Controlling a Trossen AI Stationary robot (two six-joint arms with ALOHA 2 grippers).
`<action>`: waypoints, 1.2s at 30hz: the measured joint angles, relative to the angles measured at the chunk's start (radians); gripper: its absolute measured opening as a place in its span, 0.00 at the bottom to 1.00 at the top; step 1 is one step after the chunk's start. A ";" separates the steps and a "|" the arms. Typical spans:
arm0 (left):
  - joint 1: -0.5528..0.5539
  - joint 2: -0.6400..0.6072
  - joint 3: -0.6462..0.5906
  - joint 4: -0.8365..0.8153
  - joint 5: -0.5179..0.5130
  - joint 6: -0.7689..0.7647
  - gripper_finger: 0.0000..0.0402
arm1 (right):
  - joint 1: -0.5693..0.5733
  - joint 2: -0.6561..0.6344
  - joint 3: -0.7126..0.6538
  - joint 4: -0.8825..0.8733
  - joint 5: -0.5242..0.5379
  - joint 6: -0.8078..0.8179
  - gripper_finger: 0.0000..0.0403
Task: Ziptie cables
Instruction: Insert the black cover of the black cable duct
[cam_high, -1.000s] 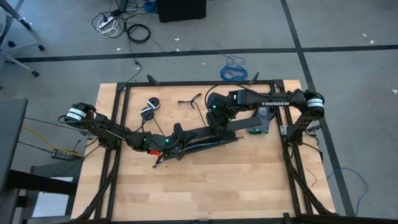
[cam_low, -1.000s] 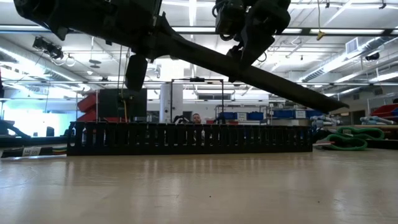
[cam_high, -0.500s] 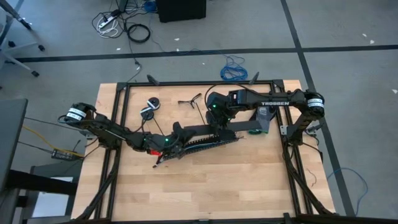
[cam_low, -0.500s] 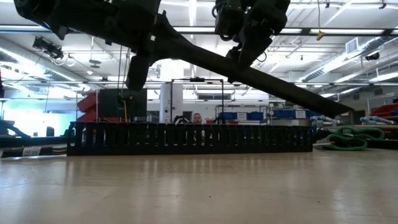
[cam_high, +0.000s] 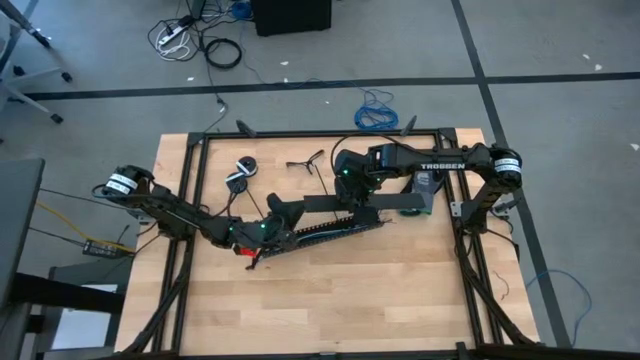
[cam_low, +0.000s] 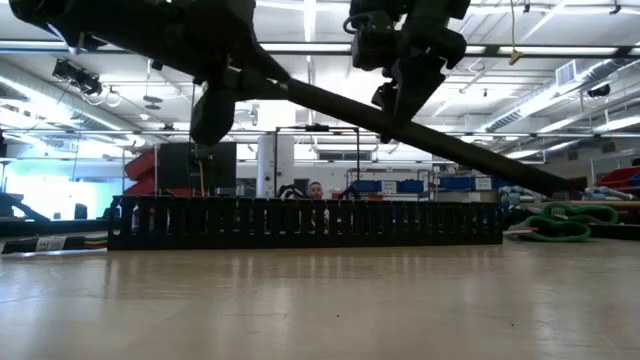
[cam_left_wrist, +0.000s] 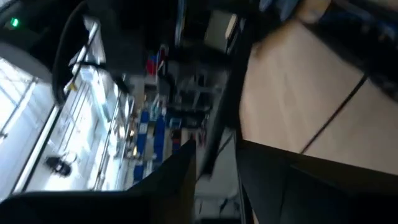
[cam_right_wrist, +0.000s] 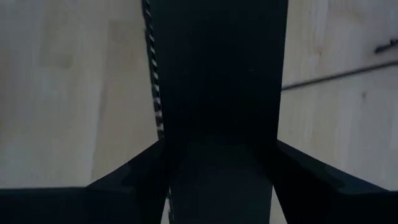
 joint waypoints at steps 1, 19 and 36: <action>-0.006 0.000 0.000 -0.014 -0.034 0.000 0.28 | 0.000 0.000 0.000 -0.009 0.009 0.000 0.56; 0.098 -0.526 -0.092 -0.287 0.425 -1.024 0.27 | 0.054 0.034 -0.037 -0.039 0.017 0.003 0.58; 0.287 -0.190 -0.036 -0.175 0.957 -1.313 0.27 | 0.109 0.164 -0.040 -0.041 0.084 0.007 0.59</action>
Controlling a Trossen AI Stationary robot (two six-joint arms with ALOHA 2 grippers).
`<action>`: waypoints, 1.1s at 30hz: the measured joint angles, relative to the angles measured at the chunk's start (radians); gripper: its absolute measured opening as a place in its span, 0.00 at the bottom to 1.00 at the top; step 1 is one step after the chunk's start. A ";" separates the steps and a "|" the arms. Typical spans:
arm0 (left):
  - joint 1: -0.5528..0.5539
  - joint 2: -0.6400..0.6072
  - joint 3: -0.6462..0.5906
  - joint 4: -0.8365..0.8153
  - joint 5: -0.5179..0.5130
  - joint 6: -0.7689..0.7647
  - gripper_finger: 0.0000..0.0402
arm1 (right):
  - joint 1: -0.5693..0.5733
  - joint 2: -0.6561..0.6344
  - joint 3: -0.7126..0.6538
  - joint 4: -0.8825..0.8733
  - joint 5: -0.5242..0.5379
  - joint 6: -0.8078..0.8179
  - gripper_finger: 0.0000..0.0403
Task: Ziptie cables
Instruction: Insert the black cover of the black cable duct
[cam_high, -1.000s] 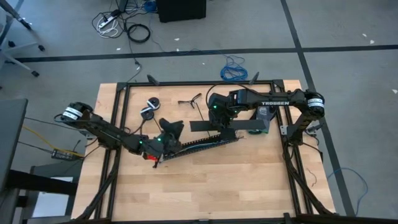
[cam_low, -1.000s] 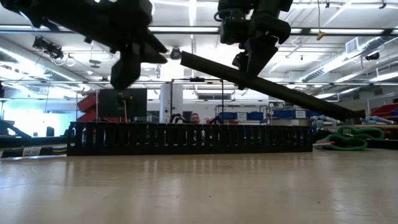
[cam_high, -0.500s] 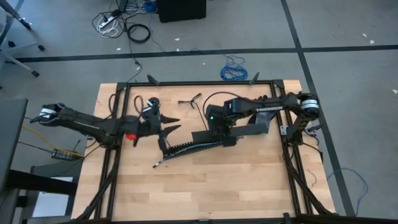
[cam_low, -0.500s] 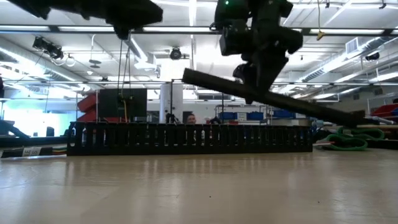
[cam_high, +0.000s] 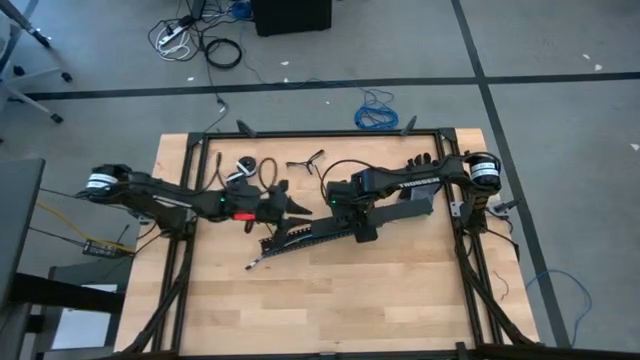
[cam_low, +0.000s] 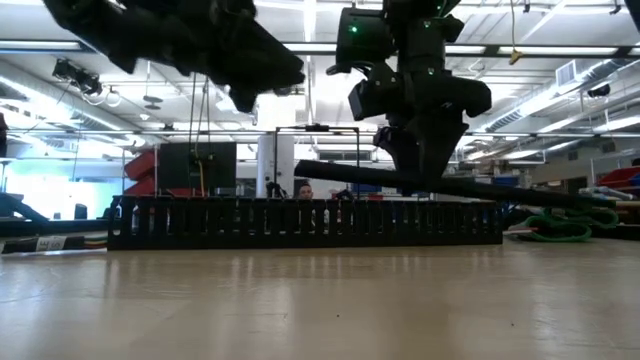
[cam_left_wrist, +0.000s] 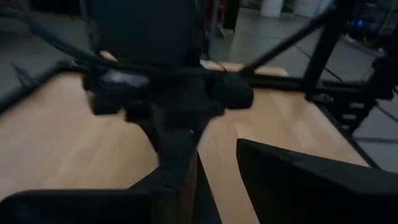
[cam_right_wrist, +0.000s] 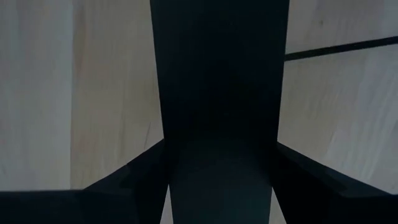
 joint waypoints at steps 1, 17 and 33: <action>0.000 0.024 0.011 0.000 0.006 0.000 0.27 | 0.000 0.000 0.000 -0.004 0.000 0.000 0.59; 0.000 0.203 0.065 0.002 0.086 -0.051 0.27 | 0.002 0.000 0.000 -0.009 0.003 -0.004 0.59; 0.000 0.235 0.064 0.000 0.082 -0.048 0.27 | 0.012 -0.002 -0.046 0.030 0.034 -0.034 0.59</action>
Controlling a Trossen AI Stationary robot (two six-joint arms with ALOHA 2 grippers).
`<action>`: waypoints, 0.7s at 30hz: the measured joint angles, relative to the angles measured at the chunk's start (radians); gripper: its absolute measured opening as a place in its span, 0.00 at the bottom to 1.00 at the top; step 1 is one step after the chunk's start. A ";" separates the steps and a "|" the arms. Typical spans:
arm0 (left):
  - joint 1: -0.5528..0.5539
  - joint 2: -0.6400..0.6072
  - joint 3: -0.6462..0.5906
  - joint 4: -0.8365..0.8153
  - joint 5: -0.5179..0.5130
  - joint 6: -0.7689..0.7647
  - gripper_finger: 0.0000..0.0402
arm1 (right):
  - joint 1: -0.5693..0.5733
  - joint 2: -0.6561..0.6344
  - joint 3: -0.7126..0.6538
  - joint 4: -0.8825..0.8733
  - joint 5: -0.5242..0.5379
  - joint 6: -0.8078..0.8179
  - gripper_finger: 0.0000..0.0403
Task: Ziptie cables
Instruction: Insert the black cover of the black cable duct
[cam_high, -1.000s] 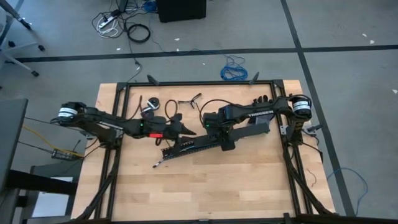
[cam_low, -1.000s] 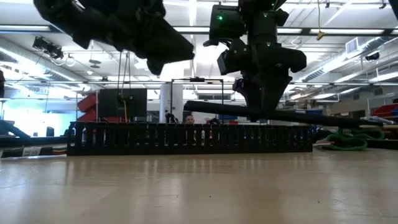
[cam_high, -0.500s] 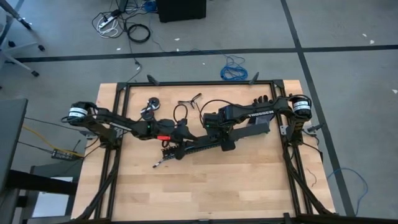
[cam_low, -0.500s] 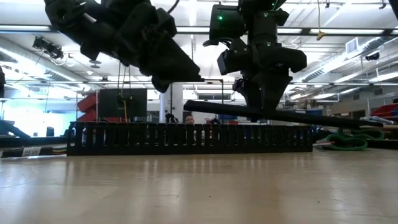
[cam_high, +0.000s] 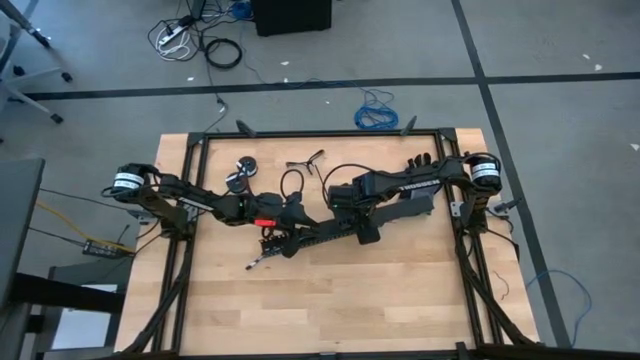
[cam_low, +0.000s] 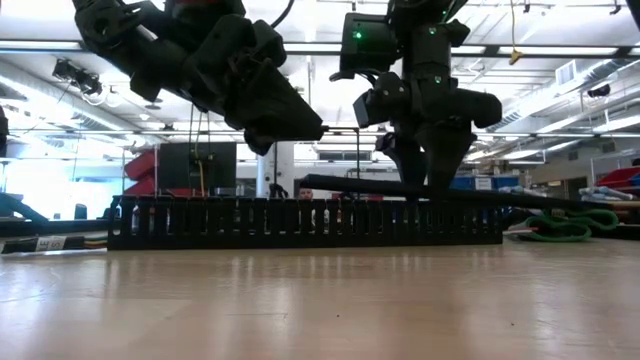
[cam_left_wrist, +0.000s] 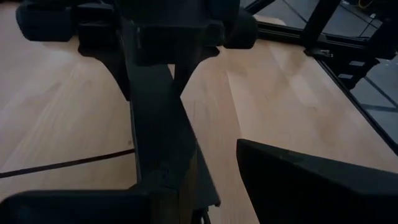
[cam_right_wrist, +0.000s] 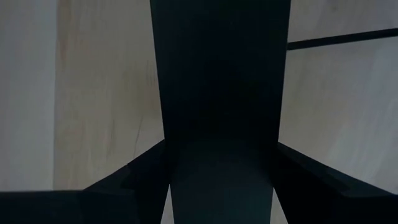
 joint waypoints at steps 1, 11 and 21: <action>0.000 0.000 0.000 -0.001 0.000 0.000 0.27 | 0.001 0.000 -0.001 0.001 0.000 0.002 0.59; 0.000 0.033 0.000 0.026 -0.004 -0.002 0.27 | 0.003 0.001 -0.002 0.007 -0.001 0.008 0.59; 0.000 0.079 -0.001 0.061 0.003 -0.005 0.27 | 0.004 0.001 -0.002 0.006 -0.006 0.008 0.59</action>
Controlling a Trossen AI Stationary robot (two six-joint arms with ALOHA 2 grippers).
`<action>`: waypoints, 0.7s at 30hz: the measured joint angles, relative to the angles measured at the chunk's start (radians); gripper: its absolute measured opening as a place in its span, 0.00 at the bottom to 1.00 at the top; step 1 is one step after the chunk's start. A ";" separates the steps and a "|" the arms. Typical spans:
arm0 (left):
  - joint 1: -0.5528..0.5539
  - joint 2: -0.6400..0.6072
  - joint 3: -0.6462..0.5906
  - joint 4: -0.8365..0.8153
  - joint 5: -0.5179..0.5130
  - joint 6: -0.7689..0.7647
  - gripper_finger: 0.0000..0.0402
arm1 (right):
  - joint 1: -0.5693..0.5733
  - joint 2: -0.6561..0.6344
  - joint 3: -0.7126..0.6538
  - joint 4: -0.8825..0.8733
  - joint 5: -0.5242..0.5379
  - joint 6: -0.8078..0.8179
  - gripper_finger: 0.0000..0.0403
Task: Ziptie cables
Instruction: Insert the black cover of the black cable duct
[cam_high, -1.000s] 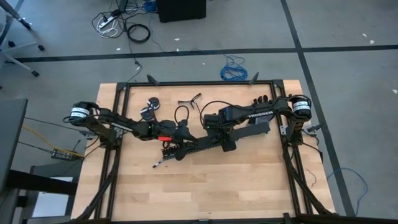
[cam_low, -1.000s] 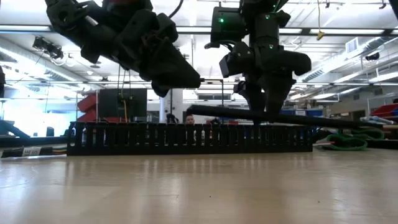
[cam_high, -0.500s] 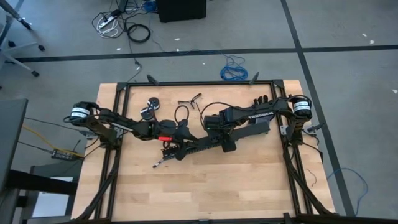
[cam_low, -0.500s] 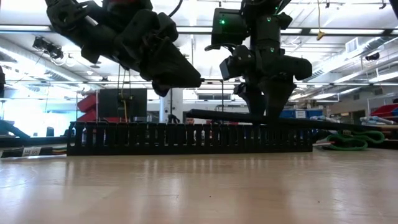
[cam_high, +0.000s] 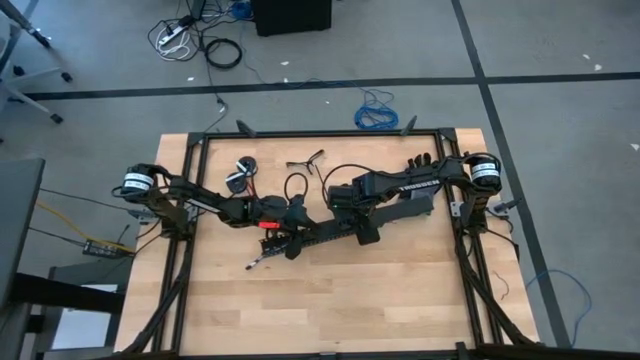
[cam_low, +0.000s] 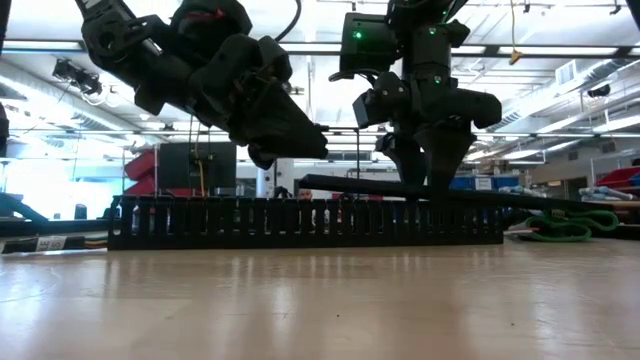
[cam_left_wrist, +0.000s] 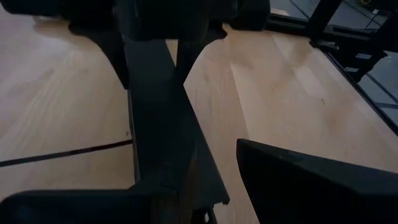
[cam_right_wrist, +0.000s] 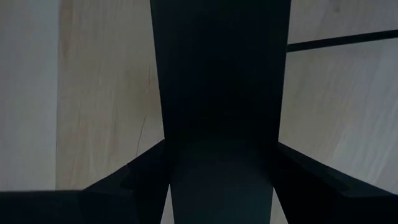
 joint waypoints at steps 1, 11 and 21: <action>0.000 0.000 0.000 -0.003 0.000 0.000 0.27 | 0.000 0.000 0.000 0.000 0.000 0.000 0.59; 0.000 0.056 0.000 0.005 -0.056 -0.006 0.24 | 0.000 0.000 0.000 -0.002 -0.001 -0.001 0.60; 0.000 0.075 0.000 0.046 -0.058 -0.023 0.23 | 0.000 0.000 0.001 -0.010 -0.007 -0.003 0.60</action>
